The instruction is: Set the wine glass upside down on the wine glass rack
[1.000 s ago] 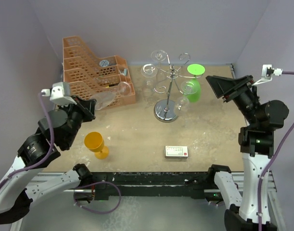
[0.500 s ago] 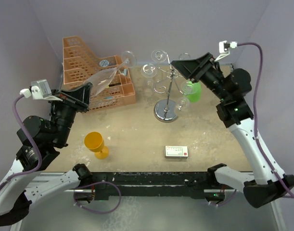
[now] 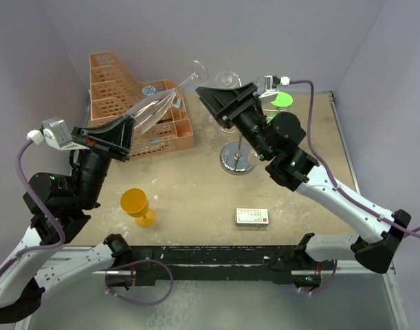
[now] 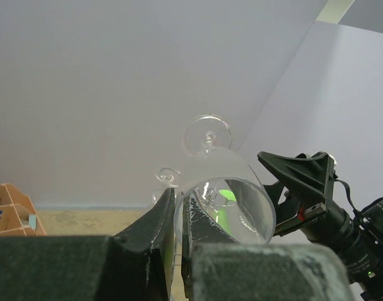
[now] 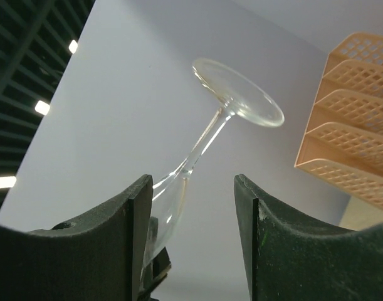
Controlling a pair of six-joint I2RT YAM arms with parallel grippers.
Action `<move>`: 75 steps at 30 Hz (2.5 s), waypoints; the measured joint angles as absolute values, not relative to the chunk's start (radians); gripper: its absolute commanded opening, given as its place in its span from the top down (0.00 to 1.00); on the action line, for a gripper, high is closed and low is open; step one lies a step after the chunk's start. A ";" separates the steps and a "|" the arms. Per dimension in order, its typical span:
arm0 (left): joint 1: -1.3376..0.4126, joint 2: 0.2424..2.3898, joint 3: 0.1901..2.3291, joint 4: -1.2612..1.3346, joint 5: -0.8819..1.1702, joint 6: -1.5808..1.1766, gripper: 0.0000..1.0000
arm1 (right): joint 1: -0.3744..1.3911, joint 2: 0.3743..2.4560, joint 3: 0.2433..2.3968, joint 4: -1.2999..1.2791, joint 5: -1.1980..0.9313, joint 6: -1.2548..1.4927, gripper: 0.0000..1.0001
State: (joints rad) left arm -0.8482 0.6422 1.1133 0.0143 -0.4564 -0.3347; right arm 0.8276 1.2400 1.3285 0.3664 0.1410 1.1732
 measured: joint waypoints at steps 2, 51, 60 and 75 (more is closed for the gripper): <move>-0.848 0.643 1.113 0.033 -0.447 -0.324 1.00 | 0.878 1.260 1.340 0.366 0.224 1.208 0.44; -0.846 0.519 1.127 -0.294 -0.259 -0.358 0.46 | 0.911 1.179 1.227 0.561 0.115 0.739 1.00; -0.846 0.693 1.180 -0.205 -0.167 -0.531 0.46 | 0.912 1.017 1.014 0.492 -0.110 0.395 1.00; -0.846 0.839 1.158 0.003 -0.044 -0.845 0.46 | 0.912 0.883 0.874 0.351 -0.091 0.144 1.00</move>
